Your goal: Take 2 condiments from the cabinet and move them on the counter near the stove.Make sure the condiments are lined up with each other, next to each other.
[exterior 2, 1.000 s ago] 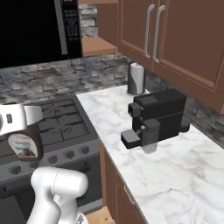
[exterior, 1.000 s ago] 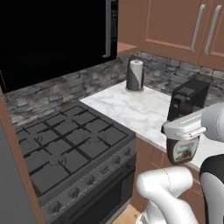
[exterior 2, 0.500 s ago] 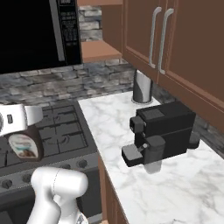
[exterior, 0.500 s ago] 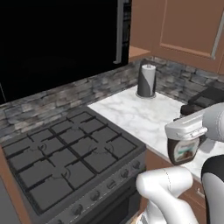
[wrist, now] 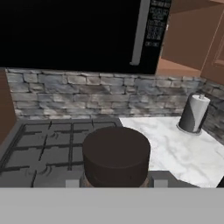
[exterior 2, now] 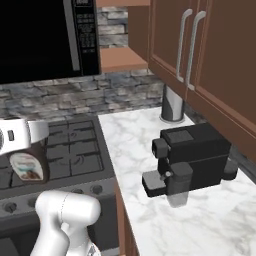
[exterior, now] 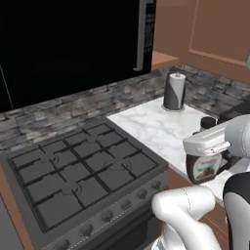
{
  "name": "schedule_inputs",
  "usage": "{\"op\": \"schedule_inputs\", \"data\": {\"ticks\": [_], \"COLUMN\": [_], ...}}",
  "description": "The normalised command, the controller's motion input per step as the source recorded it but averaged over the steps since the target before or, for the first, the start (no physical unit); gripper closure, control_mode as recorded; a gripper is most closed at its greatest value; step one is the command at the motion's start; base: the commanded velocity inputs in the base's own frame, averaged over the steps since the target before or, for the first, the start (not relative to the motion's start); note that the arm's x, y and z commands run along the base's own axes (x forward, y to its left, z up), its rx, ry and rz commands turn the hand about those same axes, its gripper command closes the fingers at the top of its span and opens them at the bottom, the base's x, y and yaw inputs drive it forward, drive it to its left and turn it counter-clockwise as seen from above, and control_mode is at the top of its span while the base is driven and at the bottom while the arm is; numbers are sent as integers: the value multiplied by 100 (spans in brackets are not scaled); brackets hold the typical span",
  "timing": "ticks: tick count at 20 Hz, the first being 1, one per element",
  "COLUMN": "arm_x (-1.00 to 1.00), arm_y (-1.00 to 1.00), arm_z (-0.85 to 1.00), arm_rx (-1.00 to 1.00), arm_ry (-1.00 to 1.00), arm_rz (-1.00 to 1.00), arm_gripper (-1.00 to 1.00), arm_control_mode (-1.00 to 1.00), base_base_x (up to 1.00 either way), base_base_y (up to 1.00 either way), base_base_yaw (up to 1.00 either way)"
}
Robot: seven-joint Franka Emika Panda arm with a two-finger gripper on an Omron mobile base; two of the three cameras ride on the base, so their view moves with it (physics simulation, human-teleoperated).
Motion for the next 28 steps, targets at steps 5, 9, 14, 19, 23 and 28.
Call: {"op": "schedule_inputs", "data": {"ticks": [5,9,14,19,23,28], "arm_x": [41,55,73,93,79,91], "arm_y": [-22,-36,-19,-11,-15,-7], "arm_z": [0,0,-18,-42,-48,-47], "arm_rx": [0,-1,-1,1,1,0], "arm_ry": [-15,-19,-8,0,0,0], "arm_rz": [16,15,3,0,1,3], "arm_gripper": [100,100,100,100,100,100], "arm_control_mode": [-100,-100,-100,-100,-100,-100], "base_base_x": [12,0,0,0,0,0], "base_base_y": [0,0,0,0,0,0], "base_base_yaw": [5,0,0,0,0,0]}}
